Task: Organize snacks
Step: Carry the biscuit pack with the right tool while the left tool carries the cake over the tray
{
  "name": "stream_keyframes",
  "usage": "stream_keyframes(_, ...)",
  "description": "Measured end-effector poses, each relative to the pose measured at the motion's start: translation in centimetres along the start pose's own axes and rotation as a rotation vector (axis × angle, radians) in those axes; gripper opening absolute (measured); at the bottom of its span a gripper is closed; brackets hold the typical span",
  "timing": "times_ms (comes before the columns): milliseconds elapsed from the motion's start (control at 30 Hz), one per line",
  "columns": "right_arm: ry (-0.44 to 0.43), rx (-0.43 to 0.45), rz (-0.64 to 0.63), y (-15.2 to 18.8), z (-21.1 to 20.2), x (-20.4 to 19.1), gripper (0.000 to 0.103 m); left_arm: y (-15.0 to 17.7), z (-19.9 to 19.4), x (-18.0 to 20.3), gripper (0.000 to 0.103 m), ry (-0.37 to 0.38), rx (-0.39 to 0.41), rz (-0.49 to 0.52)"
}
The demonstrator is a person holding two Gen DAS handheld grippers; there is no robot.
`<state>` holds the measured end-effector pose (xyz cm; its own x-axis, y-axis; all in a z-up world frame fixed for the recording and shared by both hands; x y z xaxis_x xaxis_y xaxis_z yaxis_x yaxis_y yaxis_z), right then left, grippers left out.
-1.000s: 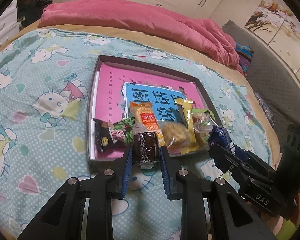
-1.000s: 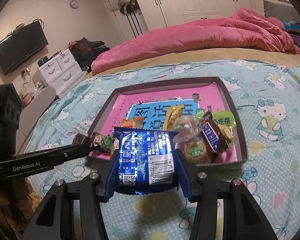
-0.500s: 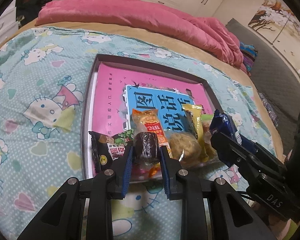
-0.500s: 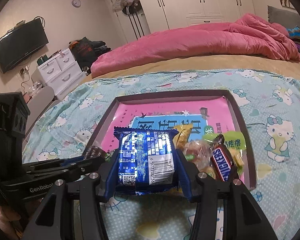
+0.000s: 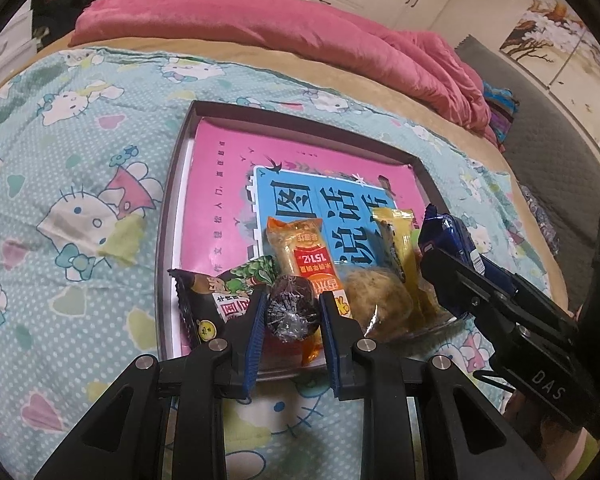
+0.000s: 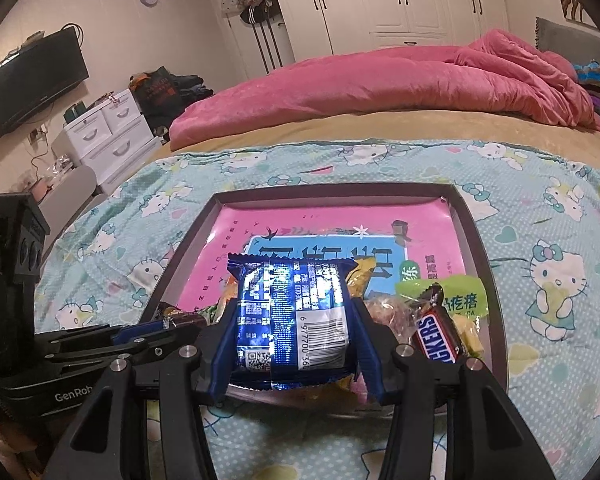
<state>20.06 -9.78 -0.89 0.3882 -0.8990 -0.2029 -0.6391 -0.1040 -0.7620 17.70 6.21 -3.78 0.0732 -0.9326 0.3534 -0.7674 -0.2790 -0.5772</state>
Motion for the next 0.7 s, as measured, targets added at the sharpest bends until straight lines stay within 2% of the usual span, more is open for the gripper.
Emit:
stream_keyframes(333, 0.031, -0.012, -0.045, -0.2, 1.0, -0.5, 0.052, -0.2, 0.2, -0.2, 0.027, -0.002, 0.004, -0.002)
stream_keyframes(700, 0.061, -0.044, -0.11, 1.0, 2.0, -1.3, 0.053, -0.1, 0.2, -0.2, 0.027, -0.004, 0.004, -0.001)
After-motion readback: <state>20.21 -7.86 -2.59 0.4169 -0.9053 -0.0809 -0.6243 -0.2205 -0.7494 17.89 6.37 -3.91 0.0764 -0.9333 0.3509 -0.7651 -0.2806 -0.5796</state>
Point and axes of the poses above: each gripper's, at about its wrist camera, not at the fingertips, and z roughly the way its jaws point, x to its right, y to its underside, the point moved 1 cm from there along z, roughly the way its jaws point, and after that the axes turned 6 degrees about x, right-handed, at the moved point
